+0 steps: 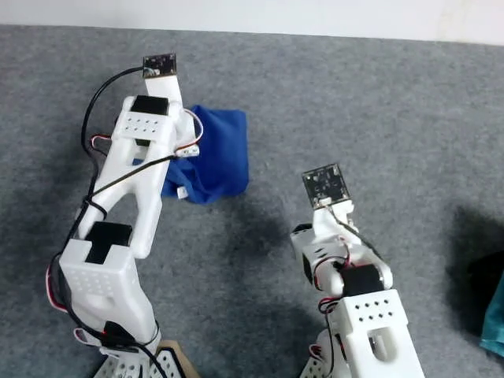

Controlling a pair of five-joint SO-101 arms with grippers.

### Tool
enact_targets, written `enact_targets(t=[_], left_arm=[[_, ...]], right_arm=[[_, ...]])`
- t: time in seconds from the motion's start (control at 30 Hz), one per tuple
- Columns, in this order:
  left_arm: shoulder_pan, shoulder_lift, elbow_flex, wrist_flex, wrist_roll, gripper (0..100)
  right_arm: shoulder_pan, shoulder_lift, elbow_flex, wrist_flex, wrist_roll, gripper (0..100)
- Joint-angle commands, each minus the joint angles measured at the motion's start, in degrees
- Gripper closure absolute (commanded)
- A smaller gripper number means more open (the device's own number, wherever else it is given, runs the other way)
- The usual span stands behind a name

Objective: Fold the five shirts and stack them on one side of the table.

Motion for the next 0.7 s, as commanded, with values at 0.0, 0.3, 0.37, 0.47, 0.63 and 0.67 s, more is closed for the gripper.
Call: enact_targets(t=[0.0, 0.3, 0.37, 0.47, 0.63, 0.67], left_arm=[[-2.24, -1.19, -2.33, 4.66, 0.26, 99], [-13.93, -2.07, -2.15, 15.91, 0.09, 99], [-16.48, -1.89, -2.15, 16.00, 0.09, 99], [-17.80, -1.89, -2.15, 17.58, 0.09, 99], [-16.40, -3.82, -5.49, 18.64, 0.18, 99], [-15.69, -4.62, -6.64, 18.64, 0.18, 99]], right_arm=[[-0.75, 0.31, -0.31, -1.27, -1.14, 99.1], [-0.75, 0.84, -0.31, -1.36, -1.32, 99.1], [-0.75, 0.84, -0.31, -1.36, -1.32, 99.1], [-0.75, 0.84, -0.31, -1.36, -1.32, 99.1], [-0.75, 0.84, 0.22, -4.26, -1.32, 99.1], [-0.75, 0.84, 0.22, -4.26, -1.32, 99.1]])
